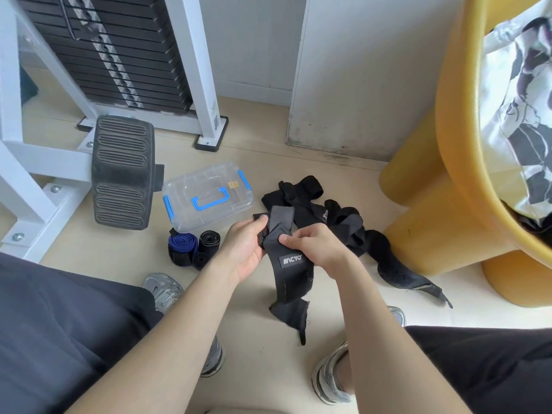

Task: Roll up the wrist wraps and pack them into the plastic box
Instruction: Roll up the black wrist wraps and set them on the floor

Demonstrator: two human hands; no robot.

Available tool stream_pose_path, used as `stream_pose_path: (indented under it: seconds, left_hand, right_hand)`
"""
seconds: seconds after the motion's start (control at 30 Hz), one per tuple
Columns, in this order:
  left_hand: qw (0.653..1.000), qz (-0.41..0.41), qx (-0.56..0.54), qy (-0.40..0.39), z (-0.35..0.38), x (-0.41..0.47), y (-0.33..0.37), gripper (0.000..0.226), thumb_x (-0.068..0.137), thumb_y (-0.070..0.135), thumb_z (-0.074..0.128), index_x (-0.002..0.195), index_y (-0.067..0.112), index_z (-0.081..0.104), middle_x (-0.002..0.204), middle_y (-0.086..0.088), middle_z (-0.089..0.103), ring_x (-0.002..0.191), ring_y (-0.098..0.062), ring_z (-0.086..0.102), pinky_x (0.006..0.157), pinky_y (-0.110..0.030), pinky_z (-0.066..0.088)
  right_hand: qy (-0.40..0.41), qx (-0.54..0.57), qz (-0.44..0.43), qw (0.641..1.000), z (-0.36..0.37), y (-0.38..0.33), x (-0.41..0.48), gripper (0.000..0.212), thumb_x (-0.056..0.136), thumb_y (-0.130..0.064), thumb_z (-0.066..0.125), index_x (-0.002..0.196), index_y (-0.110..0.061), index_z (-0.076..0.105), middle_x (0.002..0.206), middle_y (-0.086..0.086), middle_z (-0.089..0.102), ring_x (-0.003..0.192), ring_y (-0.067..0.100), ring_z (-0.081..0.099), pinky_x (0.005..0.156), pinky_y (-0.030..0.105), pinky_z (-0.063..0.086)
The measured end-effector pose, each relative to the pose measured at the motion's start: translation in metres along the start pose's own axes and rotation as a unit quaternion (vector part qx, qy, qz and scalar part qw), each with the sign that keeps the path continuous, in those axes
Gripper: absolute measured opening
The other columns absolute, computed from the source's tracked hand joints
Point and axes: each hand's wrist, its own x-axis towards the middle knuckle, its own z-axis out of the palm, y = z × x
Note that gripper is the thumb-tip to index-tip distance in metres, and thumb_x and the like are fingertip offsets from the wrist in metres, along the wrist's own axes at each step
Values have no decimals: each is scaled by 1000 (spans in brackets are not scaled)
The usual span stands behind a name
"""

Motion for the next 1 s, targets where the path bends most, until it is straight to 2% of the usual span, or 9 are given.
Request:
stream_pose_path:
  seconds: [0.1, 0.17, 0.27, 0.5, 0.63, 0.7, 0.77, 0.9, 1.0]
  left_hand:
    - [1000, 1, 25, 5, 2, -2, -3, 27, 105, 19, 72, 119, -3, 75, 114, -25, 80, 102, -36, 81, 82, -45, 68]
    - [999, 0, 24, 31, 5, -3, -4, 21, 104, 16, 74, 116, -1, 77, 111, -25, 81, 93, -34, 83, 69, -40, 67]
    - [999, -16, 8, 41, 9, -4, -1, 22, 107, 15, 69, 123, 1, 74, 108, -20, 82, 89, -31, 83, 61, -40, 66]
    - [997, -46, -15, 65, 9, 0, -11, 27, 110, 6, 61, 131, -10, 68, 122, -30, 76, 117, -45, 75, 102, -56, 61]
    - [990, -32, 102, 94, 7, 4, -9, 29, 106, 9, 67, 131, -5, 65, 122, -28, 76, 105, -39, 79, 90, -52, 66]
    - [967, -21, 216, 133, 0, 3, -3, 27, 106, 7, 53, 132, 7, 60, 120, -23, 77, 89, -31, 81, 87, -51, 67]
    - [915, 17, 382, 128, -13, 2, 2, 51, 100, 2, 42, 143, 28, 50, 133, -14, 66, 106, -32, 74, 100, -52, 61]
    - [796, 129, 584, -90, -24, -3, 10, 86, 90, -6, 67, 149, 54, 53, 152, 9, 31, 142, -15, 43, 119, -32, 41]
    - [789, 201, 559, -154, -21, -1, 9, 68, 96, -4, 72, 145, 43, 66, 147, 18, 64, 128, -2, 64, 105, -17, 48]
  right_hand:
    - [-43, 25, 1, 999, 2, -7, -2, 36, 88, -36, 84, 63, -21, 63, 78, 6, 71, 77, 20, 67, 75, 33, 52]
    - [-98, 102, -5, 990, 5, -7, -5, 24, 93, -37, 78, 85, -14, 73, 104, 10, 81, 102, 25, 76, 95, 38, 56]
    - [-186, 228, 20, 955, 10, -3, -9, 44, 110, -45, 60, 130, -9, 76, 133, 13, 76, 127, 30, 72, 110, 44, 56]
    - [-70, 74, -24, 994, 7, -5, -9, 41, 106, -32, 71, 99, 7, 79, 87, 20, 78, 74, 26, 71, 71, 35, 58]
    - [-52, 88, -19, 995, 1, -9, -14, 42, 105, -27, 71, 91, 13, 73, 73, 17, 69, 60, 22, 62, 56, 29, 49]
    - [-60, 128, -1, 990, 1, -11, -15, 33, 107, -22, 67, 94, 7, 78, 76, 15, 72, 63, 22, 67, 59, 28, 53]
    - [-53, 145, 14, 988, 1, -12, -14, 35, 108, -23, 66, 103, 11, 76, 82, 17, 73, 66, 22, 68, 63, 29, 55]
    - [-35, 115, 14, 993, 6, -14, -16, 52, 109, -32, 65, 115, 19, 68, 93, 28, 67, 81, 33, 64, 77, 43, 51]
    - [-45, 144, 33, 988, 5, -14, -17, 51, 109, -35, 66, 117, 15, 71, 107, 41, 71, 91, 38, 68, 86, 49, 55]
